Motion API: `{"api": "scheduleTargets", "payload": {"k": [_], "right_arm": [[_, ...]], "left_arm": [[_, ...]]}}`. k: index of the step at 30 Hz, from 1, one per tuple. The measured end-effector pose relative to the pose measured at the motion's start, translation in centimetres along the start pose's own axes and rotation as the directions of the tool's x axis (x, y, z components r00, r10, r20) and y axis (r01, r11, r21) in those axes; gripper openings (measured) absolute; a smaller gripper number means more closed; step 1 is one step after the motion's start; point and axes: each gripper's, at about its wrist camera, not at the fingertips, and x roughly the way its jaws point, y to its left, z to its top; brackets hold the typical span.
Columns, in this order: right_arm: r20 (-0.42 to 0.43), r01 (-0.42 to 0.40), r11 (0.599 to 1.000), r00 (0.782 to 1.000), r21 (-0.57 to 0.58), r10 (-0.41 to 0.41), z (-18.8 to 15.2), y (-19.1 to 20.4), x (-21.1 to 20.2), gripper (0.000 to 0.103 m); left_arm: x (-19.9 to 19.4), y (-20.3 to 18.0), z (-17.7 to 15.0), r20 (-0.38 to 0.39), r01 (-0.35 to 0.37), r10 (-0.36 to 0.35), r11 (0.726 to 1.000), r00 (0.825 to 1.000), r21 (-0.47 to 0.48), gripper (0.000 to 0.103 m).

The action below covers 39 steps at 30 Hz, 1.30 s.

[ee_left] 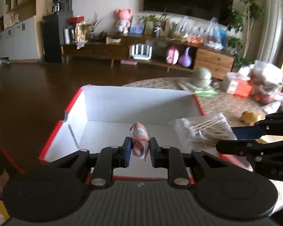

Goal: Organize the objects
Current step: 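Carry the pink packet and cotton swab bag with both tools over the red box, then open left tool dropping the pink packet while right tool releases the swab bag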

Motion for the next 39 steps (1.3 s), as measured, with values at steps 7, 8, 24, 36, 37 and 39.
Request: {"api": "scheduleTargets", "payload": {"k": [7, 8, 24, 36, 37, 39], "right_arm": [[-0.122, 0.027, 0.998, 0.992, -0.057, -0.034, 1.1, 1.7, 5.4, 0.026], [-0.145, 0.025, 0.998, 0.989, -0.064, -0.034, 1.3, 1.6, 6.3, 0.026], [-0.271, 0.027, 0.998, 0.962, -0.063, -0.044, 1.5, 1.5, 10.3, 0.032], [-0.186, 0.021, 0.998, 0.982, -0.061, -0.032, 2.2, 1.5, 7.5, 0.054], [-0.176, 0.018, 0.998, 0.984, -0.061, -0.028, 2.2, 1.4, 7.0, 0.054], [-0.154, 0.009, 0.998, 0.988, -0.065, -0.019, 2.2, 1.4, 5.9, 0.054]], "left_arm": [[4.3, 2.3, 1.2, -0.103, -0.013, 0.013, 1.0, 0.995, 0.005, 0.019], [5.0, 2.5, 1.3, -0.12, -0.016, 0.018, 1.0, 0.993, 0.013, 0.019], [11.5, 3.9, 1.9, -0.348, -0.014, -0.002, 0.999, 0.937, -0.043, 0.02], [11.3, 4.6, 1.7, -0.338, -0.036, -0.008, 0.992, 0.941, -0.123, 0.021], [11.1, 4.6, 1.9, -0.332, -0.037, -0.008, 0.991, 0.943, -0.129, 0.021], [10.3, 4.6, 1.9, -0.311, -0.03, -0.015, 0.99, 0.95, -0.138, 0.021]]}}
